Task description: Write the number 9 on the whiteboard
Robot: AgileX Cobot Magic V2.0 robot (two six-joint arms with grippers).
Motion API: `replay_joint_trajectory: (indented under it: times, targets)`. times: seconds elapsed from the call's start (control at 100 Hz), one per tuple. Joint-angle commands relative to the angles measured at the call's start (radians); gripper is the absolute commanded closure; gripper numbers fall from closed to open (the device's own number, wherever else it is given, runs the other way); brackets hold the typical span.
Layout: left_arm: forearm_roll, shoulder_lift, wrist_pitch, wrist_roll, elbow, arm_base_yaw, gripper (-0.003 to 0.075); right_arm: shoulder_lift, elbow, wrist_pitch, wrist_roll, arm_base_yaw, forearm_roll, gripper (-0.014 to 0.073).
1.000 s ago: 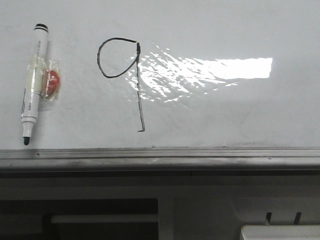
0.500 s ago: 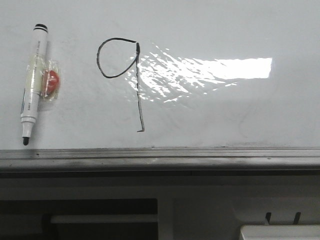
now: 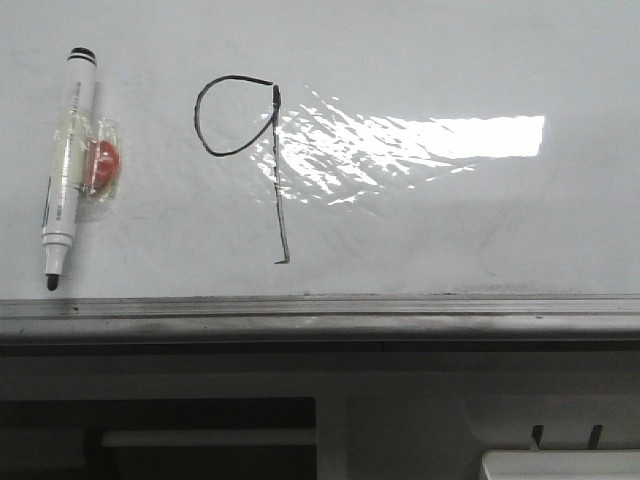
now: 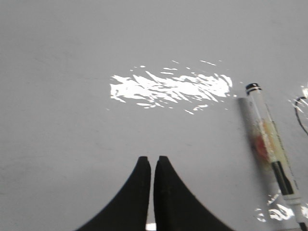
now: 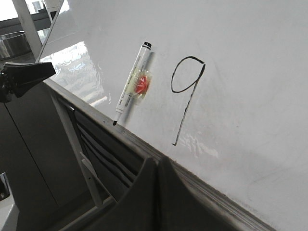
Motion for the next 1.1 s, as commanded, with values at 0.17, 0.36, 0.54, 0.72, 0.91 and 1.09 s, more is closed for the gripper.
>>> replay_joint_trajectory:
  times: [0.17, 0.36, 0.54, 0.72, 0.91, 1.09]
  targets:
    - [-0.072, -0.026, 0.109, 0.067, 0.041, 0.101, 0.0741, 0.0, -0.027, -0.079, -0.012, -0.001, -0.014, 0.0663]
    - [-0.098, -0.026, 0.237, 0.112, 0.041, 0.105, 0.0741, 0.0, -0.027, -0.079, -0.012, -0.001, -0.014, 0.0663]
    - [-0.017, -0.026, 0.235, 0.04, 0.041, 0.105, 0.074, 0.0, -0.027, -0.079, -0.012, -0.001, -0.014, 0.0663]
    - [-0.013, -0.026, 0.229, 0.04, 0.041, 0.105, 0.074, 0.0, -0.027, -0.079, -0.012, -0.001, -0.014, 0.0663]
    - [-0.013, -0.026, 0.229, 0.04, 0.041, 0.105, 0.074, 0.0, -0.027, -0.079, -0.012, -0.001, -0.014, 0.0663]
    - [-0.013, -0.026, 0.229, 0.04, 0.041, 0.105, 0.074, 0.0, -0.027, -0.079, -0.012, -0.001, -0.014, 0.0663]
